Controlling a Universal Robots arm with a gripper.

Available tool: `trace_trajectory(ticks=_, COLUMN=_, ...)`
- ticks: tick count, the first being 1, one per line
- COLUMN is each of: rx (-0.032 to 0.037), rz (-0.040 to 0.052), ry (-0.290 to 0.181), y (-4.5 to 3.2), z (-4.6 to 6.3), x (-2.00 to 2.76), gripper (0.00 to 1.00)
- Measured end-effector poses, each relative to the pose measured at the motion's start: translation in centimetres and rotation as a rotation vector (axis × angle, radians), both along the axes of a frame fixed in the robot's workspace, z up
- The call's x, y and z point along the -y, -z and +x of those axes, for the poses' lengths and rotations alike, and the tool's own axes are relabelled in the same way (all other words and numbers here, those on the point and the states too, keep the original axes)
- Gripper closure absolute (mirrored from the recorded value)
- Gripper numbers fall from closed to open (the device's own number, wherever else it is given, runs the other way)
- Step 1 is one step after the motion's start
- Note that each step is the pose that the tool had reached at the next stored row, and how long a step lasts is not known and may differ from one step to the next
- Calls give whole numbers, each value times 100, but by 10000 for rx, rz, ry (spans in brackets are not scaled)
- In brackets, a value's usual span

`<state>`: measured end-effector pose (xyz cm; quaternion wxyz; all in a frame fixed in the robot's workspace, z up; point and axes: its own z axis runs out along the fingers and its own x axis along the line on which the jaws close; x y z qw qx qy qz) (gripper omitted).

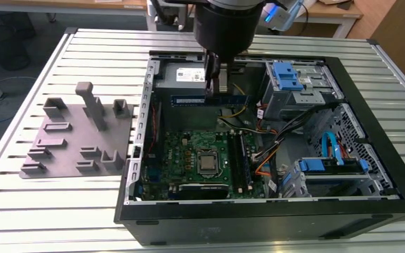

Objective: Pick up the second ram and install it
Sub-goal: 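Pick up the second ram and move it above second insertion slot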

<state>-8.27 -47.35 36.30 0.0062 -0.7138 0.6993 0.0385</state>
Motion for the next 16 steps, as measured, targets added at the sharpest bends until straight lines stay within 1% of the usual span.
trace_trajectory(ticks=5, rx=0, rz=0, ry=0, y=86, z=0, x=7, gripper=86)
trace_trajectory(ticks=16, rx=-1, rz=0, ry=0, y=235, z=0, x=21, gripper=86)
